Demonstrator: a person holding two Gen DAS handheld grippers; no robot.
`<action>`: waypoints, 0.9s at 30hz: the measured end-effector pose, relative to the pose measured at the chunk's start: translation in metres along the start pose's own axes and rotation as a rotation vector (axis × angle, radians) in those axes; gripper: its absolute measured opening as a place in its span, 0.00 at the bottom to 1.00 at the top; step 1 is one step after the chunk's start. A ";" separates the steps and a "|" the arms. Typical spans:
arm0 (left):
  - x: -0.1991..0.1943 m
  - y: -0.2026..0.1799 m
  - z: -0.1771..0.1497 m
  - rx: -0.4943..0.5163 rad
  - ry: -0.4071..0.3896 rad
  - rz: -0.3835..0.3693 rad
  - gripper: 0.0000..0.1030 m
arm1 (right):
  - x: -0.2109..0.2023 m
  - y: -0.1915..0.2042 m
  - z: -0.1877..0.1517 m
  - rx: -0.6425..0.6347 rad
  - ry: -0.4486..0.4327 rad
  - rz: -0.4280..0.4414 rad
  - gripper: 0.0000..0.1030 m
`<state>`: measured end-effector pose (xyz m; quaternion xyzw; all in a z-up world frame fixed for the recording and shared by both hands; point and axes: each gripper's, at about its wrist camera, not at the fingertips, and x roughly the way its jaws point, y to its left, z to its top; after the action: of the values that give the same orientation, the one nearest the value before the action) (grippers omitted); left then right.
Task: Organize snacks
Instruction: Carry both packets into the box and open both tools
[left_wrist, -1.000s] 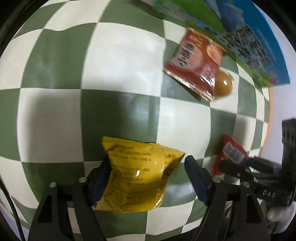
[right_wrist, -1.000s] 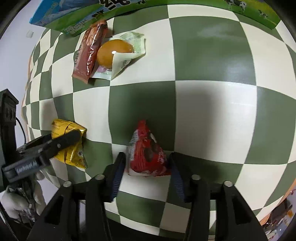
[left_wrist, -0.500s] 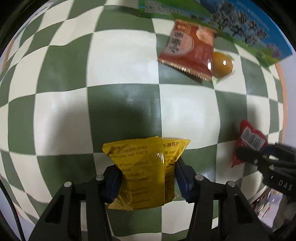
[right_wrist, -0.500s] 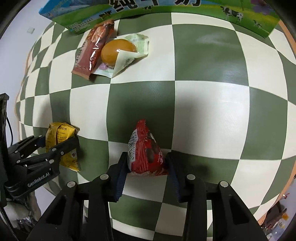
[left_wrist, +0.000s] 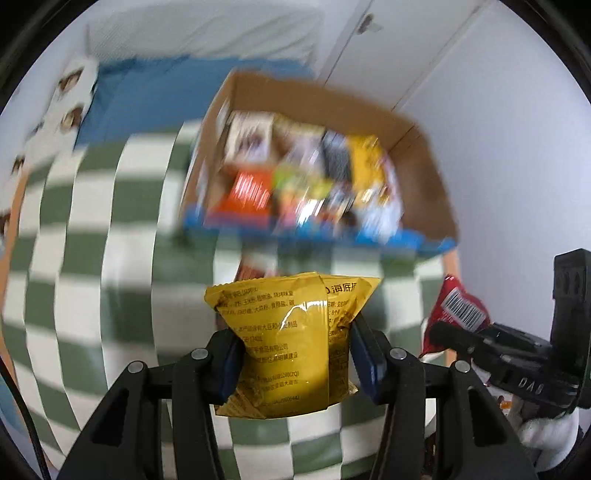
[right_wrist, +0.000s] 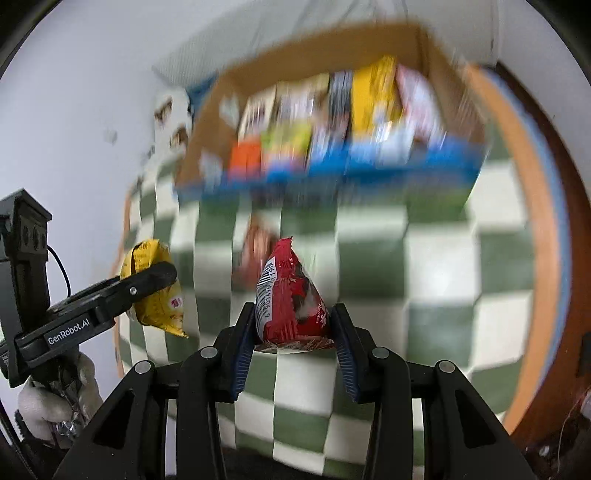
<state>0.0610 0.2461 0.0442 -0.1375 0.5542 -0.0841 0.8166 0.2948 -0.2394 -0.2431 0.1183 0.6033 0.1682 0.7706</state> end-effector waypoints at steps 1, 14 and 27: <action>-0.002 -0.004 0.014 0.014 -0.010 0.005 0.47 | -0.007 0.000 0.014 -0.006 -0.025 -0.014 0.42; 0.114 -0.006 0.116 0.077 0.167 0.174 0.48 | 0.024 -0.050 0.135 -0.068 0.036 -0.289 0.42; 0.160 0.022 0.103 -0.034 0.292 0.132 0.74 | 0.070 -0.063 0.140 -0.007 0.142 -0.278 0.84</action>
<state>0.2157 0.2340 -0.0677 -0.1009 0.6762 -0.0400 0.7287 0.4526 -0.2656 -0.2955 0.0188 0.6664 0.0701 0.7421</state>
